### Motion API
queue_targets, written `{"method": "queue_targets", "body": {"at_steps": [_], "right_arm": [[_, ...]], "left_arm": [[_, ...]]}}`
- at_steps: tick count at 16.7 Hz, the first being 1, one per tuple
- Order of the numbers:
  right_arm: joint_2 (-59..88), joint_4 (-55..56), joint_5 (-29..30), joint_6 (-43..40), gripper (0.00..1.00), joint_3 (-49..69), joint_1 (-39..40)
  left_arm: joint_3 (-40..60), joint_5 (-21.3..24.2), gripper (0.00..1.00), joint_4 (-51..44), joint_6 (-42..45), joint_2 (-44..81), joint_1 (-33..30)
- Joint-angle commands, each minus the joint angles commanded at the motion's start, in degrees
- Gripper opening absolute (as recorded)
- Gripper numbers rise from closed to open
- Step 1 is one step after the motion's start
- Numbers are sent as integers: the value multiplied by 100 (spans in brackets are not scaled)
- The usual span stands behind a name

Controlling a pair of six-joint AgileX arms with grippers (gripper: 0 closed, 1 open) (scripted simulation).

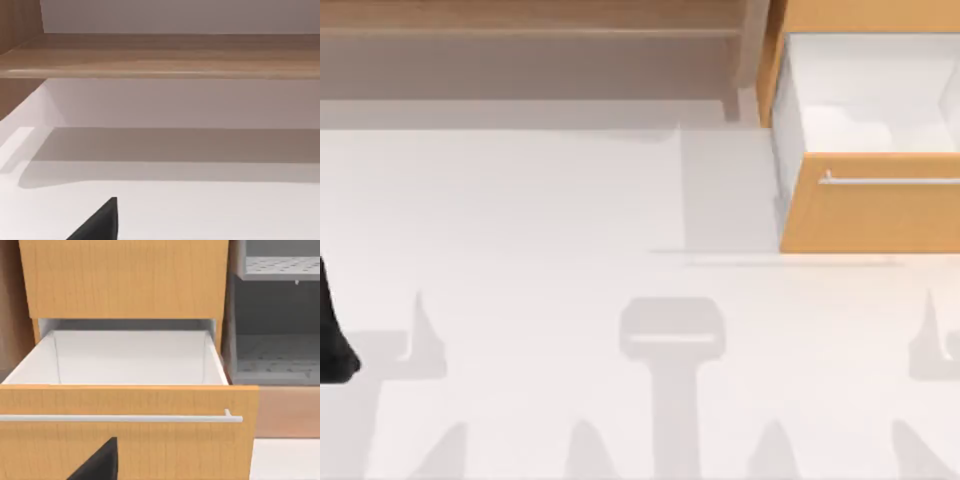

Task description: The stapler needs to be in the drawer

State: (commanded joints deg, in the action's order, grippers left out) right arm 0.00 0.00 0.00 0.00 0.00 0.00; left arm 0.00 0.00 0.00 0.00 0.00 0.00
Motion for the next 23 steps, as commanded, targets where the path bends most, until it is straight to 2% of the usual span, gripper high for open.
{"method": "queue_targets", "body": {"at_steps": [4, 8, 18, 23], "right_arm": [[190, -183, 6, -82, 100, 184, -24], [1289, -1027, 9, -422, 100, 1058, -116], [6555, -3670, -10, -1332, 100, 3790, -381], [8497, -4831, -14, -1759, 100, 4982, -504]], "left_arm": [[0, 0, 100, 0, 0, 0, 0], [0, 0, 100, 0, 0, 0, 0], [0, 0, 100, 0, 0, 0, 0], [0, 0, 100, 0, 0, 0, 0]]}}
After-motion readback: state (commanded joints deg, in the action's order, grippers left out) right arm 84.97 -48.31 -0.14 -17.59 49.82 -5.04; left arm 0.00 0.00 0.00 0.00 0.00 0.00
